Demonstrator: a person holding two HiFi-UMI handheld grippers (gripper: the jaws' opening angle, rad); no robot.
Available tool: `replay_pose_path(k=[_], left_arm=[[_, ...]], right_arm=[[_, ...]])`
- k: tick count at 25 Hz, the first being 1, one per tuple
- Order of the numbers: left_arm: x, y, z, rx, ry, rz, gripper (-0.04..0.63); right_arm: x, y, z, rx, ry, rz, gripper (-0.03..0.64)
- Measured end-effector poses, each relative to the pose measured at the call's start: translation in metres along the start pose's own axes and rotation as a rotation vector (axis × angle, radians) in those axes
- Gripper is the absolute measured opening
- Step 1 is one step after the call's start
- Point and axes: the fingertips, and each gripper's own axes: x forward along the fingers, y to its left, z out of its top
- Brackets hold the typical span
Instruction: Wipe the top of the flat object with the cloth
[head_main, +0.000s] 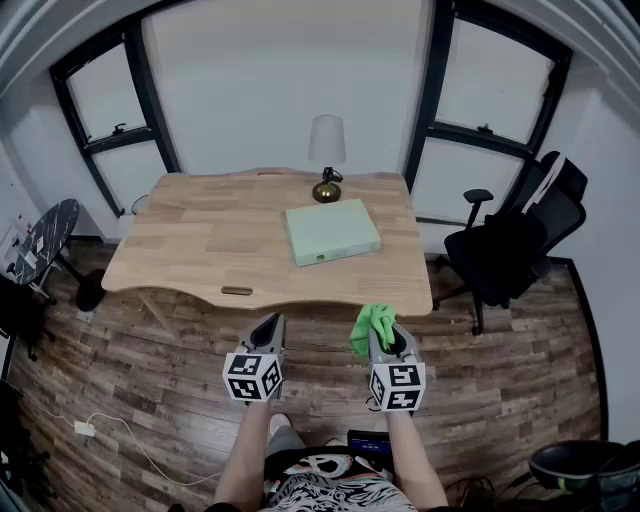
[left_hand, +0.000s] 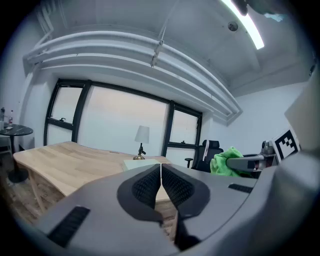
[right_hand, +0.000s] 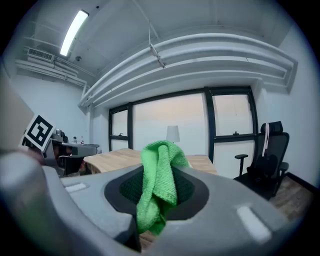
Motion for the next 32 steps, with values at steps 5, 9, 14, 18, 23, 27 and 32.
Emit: replay_pose_path(k=[5,9,14,18,23,27,32], left_arm=[[0.001,-0.007,-0.001,-0.016,-0.004,0.014,0.012],[0.003,-0.014,0.004,-0.013,-0.008,0.015,0.012],[0.012,-0.015,0.004,-0.013,0.001,0.017,0.012],[0.024,-0.009,0.008,-0.044,-0.01,0.026,0.012],[0.052,0.007,0.01,-0.101,-0.031,0.035,0.012],[0.091,0.02,0.008,-0.114,-0.019,0.023,0.012],[0.159,0.048,0.007,-0.135,0.017,0.014,0.012]], right_arm=[[-0.006,-0.008,-0.001,-0.009,0.001,0.005,0.091],[-0.009,-0.019,-0.001,0.01,-0.004,-0.01,0.091],[-0.005,-0.028,0.002,0.021,-0.028,0.001,0.091],[0.007,-0.033,0.005,0.032,-0.042,0.02,0.091],[0.034,-0.043,0.0,0.004,-0.019,0.041,0.091],[0.073,-0.063,0.0,0.009,0.001,0.023,0.091],[0.136,-0.086,0.003,0.009,0.044,0.01,0.091]])
